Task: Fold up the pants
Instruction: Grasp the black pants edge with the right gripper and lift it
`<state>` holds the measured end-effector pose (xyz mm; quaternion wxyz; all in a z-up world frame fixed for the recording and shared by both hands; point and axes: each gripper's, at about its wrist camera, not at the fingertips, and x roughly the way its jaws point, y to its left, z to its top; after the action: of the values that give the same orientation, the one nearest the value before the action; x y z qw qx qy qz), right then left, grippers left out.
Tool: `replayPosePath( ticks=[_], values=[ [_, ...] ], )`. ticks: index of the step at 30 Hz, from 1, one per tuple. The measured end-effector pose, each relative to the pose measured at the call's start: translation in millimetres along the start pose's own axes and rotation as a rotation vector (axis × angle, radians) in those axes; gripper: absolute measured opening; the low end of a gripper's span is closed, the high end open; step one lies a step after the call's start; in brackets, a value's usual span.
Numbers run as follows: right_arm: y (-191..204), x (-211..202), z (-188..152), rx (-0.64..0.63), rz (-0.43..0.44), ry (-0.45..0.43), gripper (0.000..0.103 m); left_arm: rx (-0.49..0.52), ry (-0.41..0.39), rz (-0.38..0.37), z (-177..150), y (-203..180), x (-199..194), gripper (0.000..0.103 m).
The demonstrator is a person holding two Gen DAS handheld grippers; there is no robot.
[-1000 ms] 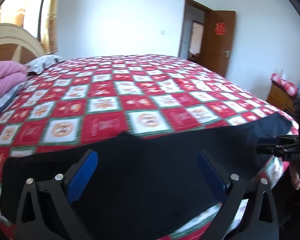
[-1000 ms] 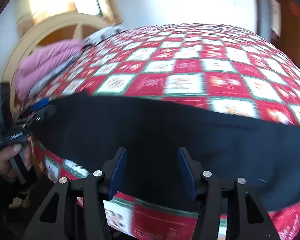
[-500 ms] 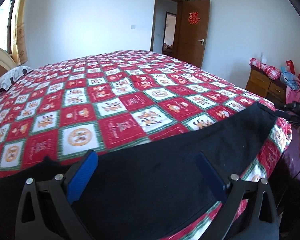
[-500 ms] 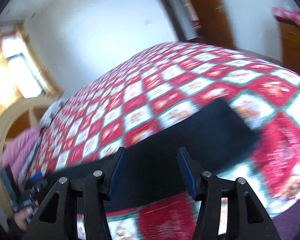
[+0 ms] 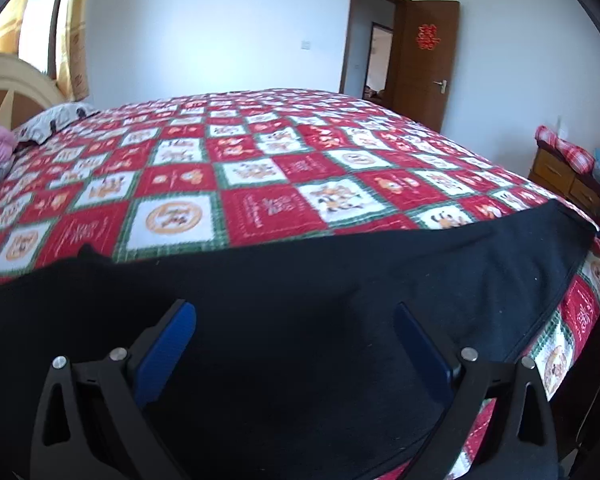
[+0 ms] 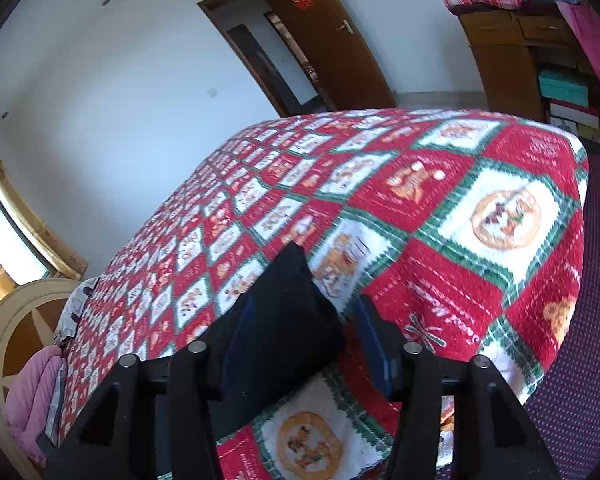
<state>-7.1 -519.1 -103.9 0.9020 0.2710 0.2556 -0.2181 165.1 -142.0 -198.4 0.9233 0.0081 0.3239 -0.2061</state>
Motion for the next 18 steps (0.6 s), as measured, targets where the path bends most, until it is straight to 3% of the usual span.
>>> replayPosePath(
  ticks=[10, 13, 16, 18],
  values=[
    [2, 17, -18, -0.018, -0.020, 0.040, 0.051, 0.047, -0.001, 0.026, -14, -2, 5, 0.102],
    [4, 19, -19, -0.042, -0.037, 0.035, 0.044, 0.049, -0.011, 0.023, -16, -1, 7, 0.103],
    [3, 24, -19, -0.063, -0.050, 0.027, 0.028, 0.071, -0.022, 0.032, -19, -4, 8, 0.103],
    [-1, 27, -19, -0.070, -0.057, 0.022, 0.026, 0.067, -0.033, 0.023, -20, -2, 7, 0.103]
  ],
)
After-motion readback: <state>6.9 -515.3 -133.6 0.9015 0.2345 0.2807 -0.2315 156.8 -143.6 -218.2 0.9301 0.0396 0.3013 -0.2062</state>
